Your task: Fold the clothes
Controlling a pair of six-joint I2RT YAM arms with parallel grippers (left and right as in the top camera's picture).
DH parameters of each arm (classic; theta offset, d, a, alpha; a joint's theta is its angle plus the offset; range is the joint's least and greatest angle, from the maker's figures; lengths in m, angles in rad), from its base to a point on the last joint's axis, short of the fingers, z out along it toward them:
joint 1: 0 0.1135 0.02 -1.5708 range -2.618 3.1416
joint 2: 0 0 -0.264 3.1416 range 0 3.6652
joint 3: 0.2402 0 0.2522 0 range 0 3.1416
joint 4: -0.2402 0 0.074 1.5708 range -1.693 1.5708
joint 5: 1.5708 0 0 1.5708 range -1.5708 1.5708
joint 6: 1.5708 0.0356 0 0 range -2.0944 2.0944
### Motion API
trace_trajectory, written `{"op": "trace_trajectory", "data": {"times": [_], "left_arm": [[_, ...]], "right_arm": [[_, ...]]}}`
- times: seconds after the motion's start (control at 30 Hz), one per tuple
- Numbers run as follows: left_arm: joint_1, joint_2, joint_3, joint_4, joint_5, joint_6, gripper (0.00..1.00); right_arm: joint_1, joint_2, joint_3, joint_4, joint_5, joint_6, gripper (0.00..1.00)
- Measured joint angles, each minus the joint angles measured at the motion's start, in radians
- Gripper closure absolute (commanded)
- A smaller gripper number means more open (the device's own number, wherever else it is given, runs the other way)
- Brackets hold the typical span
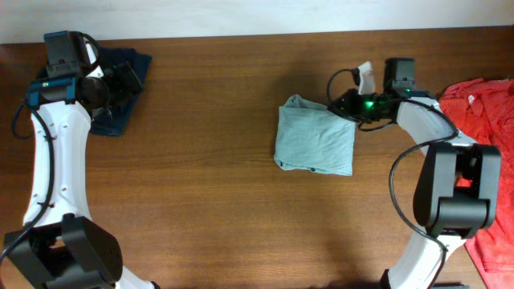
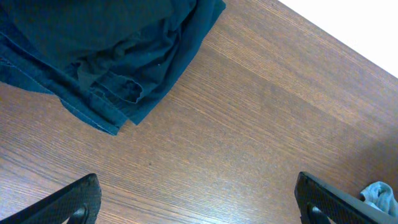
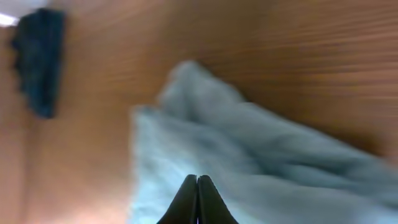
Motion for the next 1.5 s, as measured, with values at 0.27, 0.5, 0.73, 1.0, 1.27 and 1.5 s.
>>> {"op": "trace_trajectory", "data": {"times": [0.27,0.5,0.73,1.0,1.27,1.5], "left_arm": [[0.000,0.000,0.000,0.000,0.000,0.000,0.01],[0.000,0.000,0.000,0.000,0.000,0.000,0.01],[0.000,0.000,0.000,0.000,0.000,0.000,0.01],[0.000,0.000,0.000,0.000,0.000,0.000,0.01],[0.000,0.000,0.000,0.000,0.000,0.000,0.01],[0.000,0.000,0.000,0.000,0.000,0.000,0.01]], "right_arm": [[-0.026,0.123,0.000,0.089,0.110,-0.008,0.96],[-0.028,0.154,0.007,0.152,0.089,-0.011,0.96],[-0.035,0.137,0.088,-0.021,0.064,-0.055,0.96],[-0.056,-0.037,0.182,-0.329,0.061,-0.109,0.96],[-0.063,-0.061,0.111,-0.578,0.056,-0.304,0.96],[-0.063,-0.060,-0.116,-0.452,0.080,-0.362,0.96]]}}
